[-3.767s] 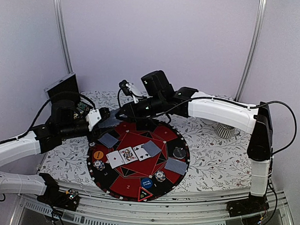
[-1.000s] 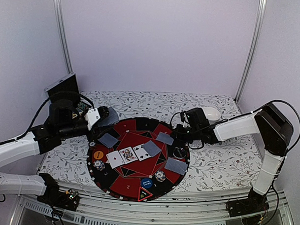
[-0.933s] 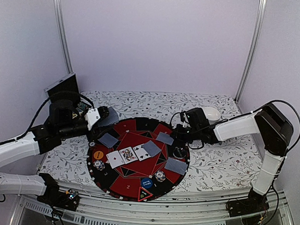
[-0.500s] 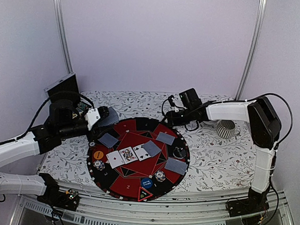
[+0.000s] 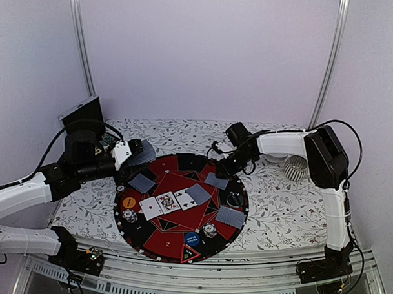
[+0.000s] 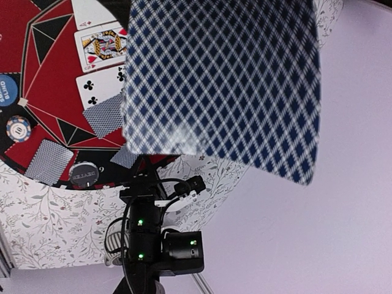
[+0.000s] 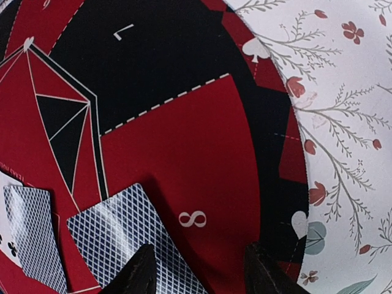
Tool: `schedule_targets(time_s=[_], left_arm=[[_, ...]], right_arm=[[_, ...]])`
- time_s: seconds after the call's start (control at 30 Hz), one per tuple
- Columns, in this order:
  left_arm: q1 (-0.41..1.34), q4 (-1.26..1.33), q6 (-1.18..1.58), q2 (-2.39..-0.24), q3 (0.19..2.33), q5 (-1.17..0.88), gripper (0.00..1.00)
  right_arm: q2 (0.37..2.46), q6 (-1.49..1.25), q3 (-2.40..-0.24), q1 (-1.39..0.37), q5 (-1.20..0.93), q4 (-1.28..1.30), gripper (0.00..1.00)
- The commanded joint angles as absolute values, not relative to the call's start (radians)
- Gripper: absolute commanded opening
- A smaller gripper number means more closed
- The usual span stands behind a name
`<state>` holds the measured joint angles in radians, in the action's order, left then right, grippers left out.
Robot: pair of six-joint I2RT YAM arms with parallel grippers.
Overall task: Distribute texas hold em gaming equipment
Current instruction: Adjust the poker card in the community card area, then place the face-down deck piles at the center of the board.
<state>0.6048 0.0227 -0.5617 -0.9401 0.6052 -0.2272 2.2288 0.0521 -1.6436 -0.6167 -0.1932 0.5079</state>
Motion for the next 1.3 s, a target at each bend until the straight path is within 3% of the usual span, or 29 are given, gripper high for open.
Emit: schedule_targets(time_s=[0.0,0.27,0.7,0.87,1.27], left_arm=[[0.62,0.041,-0.566,-0.932,0.597,-0.232,0.42],[0.62,0.04,-0.566,-0.933,0.597,-0.228,0.42],[0.62,0.038,-0.566,-0.932,0.597,-0.23,0.42],[0.618,0.04,-0.487,-0.946,0.622,-0.227,0.42],[0.619,-0.064,-0.233,-1.02,0.744,-0.032,0.35]], right_arm=[[2.224,0.08,-1.612,-0.624,-0.243,0.597,0.45],[2.154,0.038,-1.557,-0.637,-0.393,0.553,0.36],[2.163,0.016,-1.575,-0.637,-0.346,0.55,0.31],[2.157,0.038,-1.609,-0.637,-0.288,0.584,0.33],[1.867,0.047,-1.545,-0.637,-0.2,0.548,0.46]])
